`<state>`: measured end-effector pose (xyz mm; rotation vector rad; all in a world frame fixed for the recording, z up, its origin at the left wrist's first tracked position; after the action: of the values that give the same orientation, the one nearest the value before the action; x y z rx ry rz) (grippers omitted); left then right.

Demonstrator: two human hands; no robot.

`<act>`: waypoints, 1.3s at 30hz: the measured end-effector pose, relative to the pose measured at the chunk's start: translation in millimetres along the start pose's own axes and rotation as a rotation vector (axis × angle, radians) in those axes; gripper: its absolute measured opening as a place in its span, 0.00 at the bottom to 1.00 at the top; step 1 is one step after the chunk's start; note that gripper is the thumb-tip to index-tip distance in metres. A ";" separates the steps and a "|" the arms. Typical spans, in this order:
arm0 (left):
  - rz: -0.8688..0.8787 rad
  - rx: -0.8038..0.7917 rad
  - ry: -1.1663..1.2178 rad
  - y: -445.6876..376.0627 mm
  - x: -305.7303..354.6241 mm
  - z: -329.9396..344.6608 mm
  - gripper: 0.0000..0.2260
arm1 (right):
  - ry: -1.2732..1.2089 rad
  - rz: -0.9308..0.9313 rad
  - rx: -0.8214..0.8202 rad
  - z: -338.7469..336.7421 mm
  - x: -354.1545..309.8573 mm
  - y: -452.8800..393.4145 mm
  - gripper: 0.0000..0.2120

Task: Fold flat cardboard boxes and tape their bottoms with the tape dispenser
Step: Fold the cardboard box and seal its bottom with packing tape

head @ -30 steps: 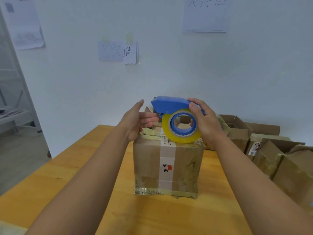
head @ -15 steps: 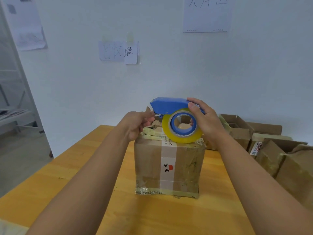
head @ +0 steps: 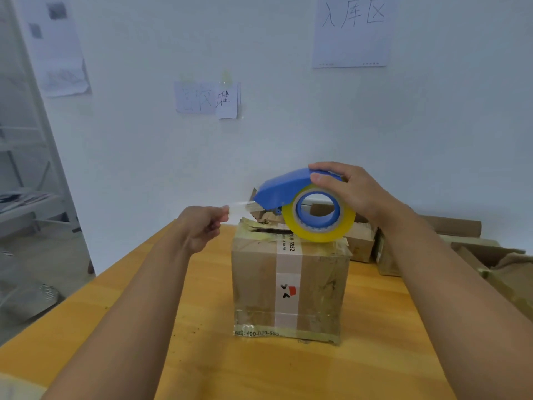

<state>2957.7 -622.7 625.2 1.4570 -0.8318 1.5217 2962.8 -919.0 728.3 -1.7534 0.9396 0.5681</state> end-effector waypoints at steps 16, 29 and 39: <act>-0.121 -0.076 -0.040 -9.7 -51.1 -6.1 0.08 | 0.107 0.017 -0.032 19.8 18.3 -9.2 0.09; 0.047 -0.102 -0.581 2.7 -57.2 5.2 0.17 | 0.105 0.026 0.025 21.8 21.4 -7.4 0.10; 0.381 -0.216 -0.477 42.3 -41.4 36.7 0.22 | 0.108 0.026 0.048 21.5 19.1 -5.1 0.12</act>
<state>2933.6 -678.7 591.7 1.5819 -1.5831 1.3035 2979.3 -904.4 709.1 -1.7444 1.0443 0.4680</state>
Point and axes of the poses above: each hand's wrist, its own y-axis away from the middle knuckle, its own z-axis out of the palm, x = y × z, the point moved 7 cm from there along -y, towards the middle knuckle, and after that the axes turned 10 degrees about x, right-handed, at the moved point
